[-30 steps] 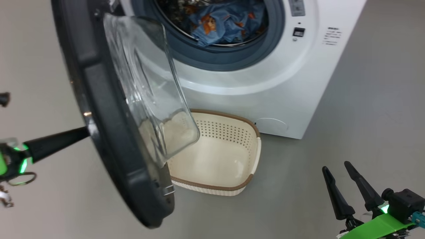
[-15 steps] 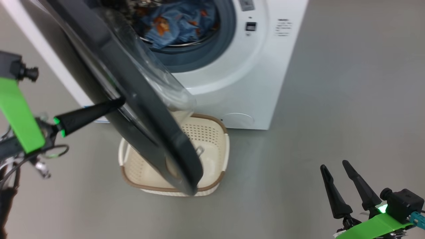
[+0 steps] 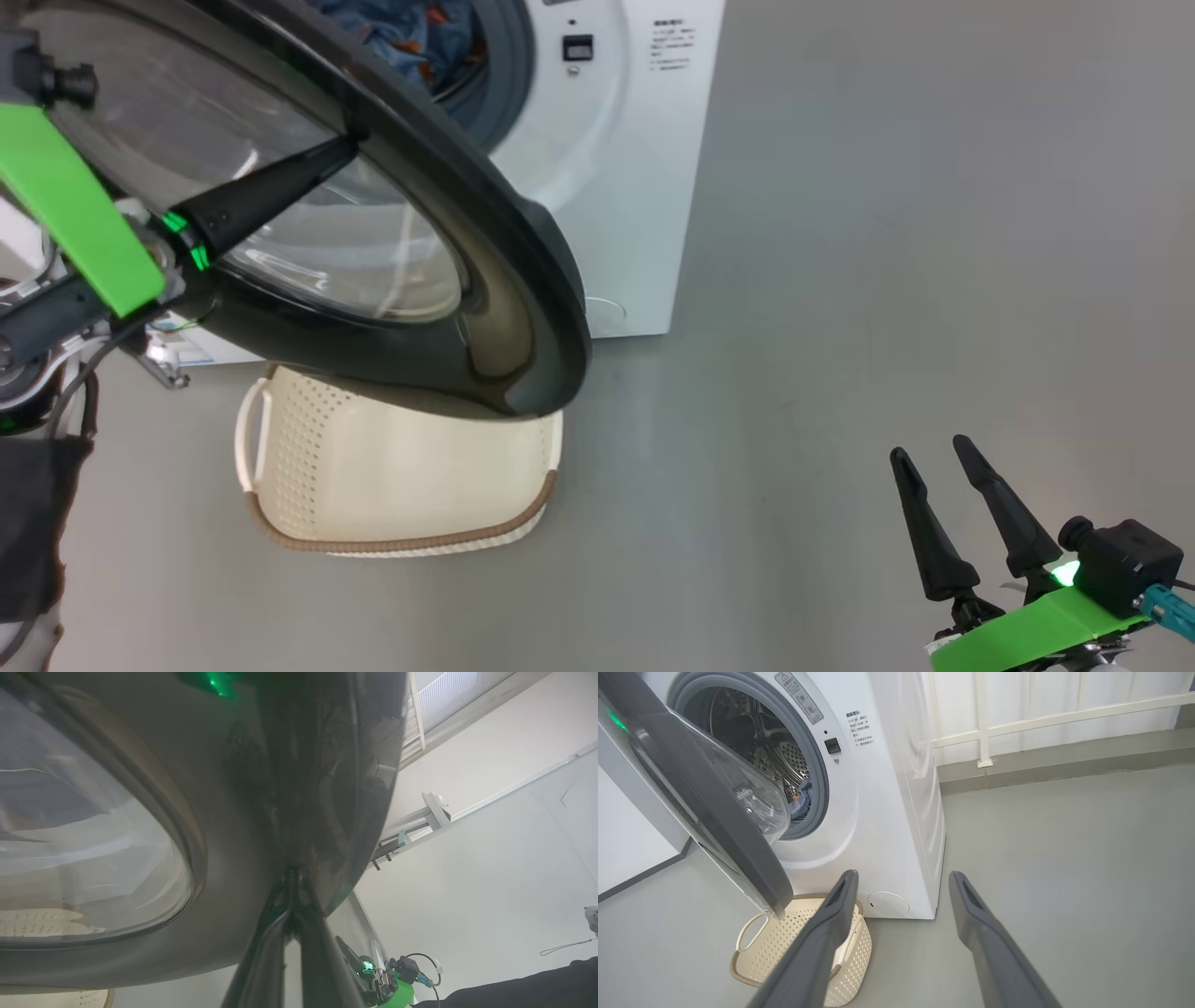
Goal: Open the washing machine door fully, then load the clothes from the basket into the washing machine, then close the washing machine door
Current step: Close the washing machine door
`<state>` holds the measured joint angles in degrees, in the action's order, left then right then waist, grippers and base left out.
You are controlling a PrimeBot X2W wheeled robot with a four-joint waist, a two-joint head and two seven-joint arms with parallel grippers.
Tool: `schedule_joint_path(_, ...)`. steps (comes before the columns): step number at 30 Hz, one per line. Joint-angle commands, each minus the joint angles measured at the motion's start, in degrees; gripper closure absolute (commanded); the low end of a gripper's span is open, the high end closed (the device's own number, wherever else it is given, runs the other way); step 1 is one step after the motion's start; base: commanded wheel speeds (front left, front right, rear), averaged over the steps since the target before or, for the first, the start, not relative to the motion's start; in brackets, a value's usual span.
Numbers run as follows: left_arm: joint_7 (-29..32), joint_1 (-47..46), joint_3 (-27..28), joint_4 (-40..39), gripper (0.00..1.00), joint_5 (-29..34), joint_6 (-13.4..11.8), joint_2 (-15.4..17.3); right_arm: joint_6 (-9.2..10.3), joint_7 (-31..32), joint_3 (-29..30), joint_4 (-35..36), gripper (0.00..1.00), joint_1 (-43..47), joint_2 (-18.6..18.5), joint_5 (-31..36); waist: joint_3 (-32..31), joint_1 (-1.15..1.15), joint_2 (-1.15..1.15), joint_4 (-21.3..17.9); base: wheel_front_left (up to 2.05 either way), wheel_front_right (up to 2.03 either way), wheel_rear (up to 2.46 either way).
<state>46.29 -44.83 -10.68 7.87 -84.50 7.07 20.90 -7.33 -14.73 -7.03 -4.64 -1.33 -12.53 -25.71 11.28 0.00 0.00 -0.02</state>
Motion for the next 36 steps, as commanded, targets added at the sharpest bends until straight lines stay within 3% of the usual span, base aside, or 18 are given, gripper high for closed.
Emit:
schedule_joint_path(1, -0.64, -2.77, 1.71, -0.56, 1.0, 0.8, 0.41, 2.61, -0.16, -0.27, -1.18, 1.39, 0.0, -1.54, -0.16, 0.25, 0.78, 0.0, 0.0, -0.97, 0.0, 0.0, 0.0)
schedule_joint_path(12, -3.87, 2.88, 1.09, -1.11, 1.0, 2.38, 0.41, 6.71, -0.16, -0.27, -1.35, 0.89, 0.0, -1.66, -0.31, 0.19, -0.3, 0.0, 0.0, 0.97, 0.0, 0.0, 0.0)
schedule_joint_path(13, -4.29, 3.81, 1.05, -1.27, 0.87, 2.45, 0.41, 7.08, -0.16, -0.27, -1.4, 0.87, 0.0, -1.61, -0.43, 0.19, -0.47, 0.0, 0.0, 1.31, 0.0, 0.0, 0.0)
schedule_joint_path(14, -4.93, 4.73, 1.17, -1.42, 0.65, 2.47, 0.41, 7.39, -0.16, -0.27, -1.45, 0.86, 0.0, -1.57, -0.56, 0.18, -0.66, 0.0, 0.0, 1.64, 0.0, 0.0, 0.0)
schedule_joint_path(16, -6.32, 6.59, 1.44, -1.63, 0.51, 2.46, 0.41, 7.89, -0.16, -0.27, -1.65, 0.81, 0.0, -1.46, -0.89, 0.15, -1.07, 0.0, 0.0, 2.25, 0.0, 0.0, 0.0)
schedule_joint_path(17, -7.04, 7.53, 1.51, -1.79, 0.3, 2.61, 0.41, 8.22, -0.16, -0.27, -1.69, 0.78, 0.0, -1.41, -1.08, 0.13, -1.24, 0.0, 0.0, 2.56, 0.0, 0.0, 0.0)
schedule_joint_path(18, -8.1, 8.45, 1.64, -1.91, 0.0, 2.96, 0.41, 8.49, -0.16, -0.27, -1.68, 0.74, 0.0, -1.35, -1.24, 0.09, -1.42, 0.0, 0.0, 2.88, 0.0, 0.0, 0.0)
schedule_joint_path(27, -16.92, 17.43, 0.86, -1.85, 0.0, 4.94, 0.41, 9.81, -0.16, -0.27, -1.47, 0.34, 0.0, -0.61, -2.14, -0.13, -3.04, 0.0, 0.0, 4.68, 0.0, 0.0, 0.0)
schedule_joint_path(36, -30.67, 27.15, -1.34, -1.35, 0.0, 7.95, 0.42, 12.09, -0.16, -0.27, -0.84, 0.27, 0.0, 0.62, -3.49, -0.53, -4.39, 0.0, 0.0, 5.31, 0.0, 0.0, 0.0)
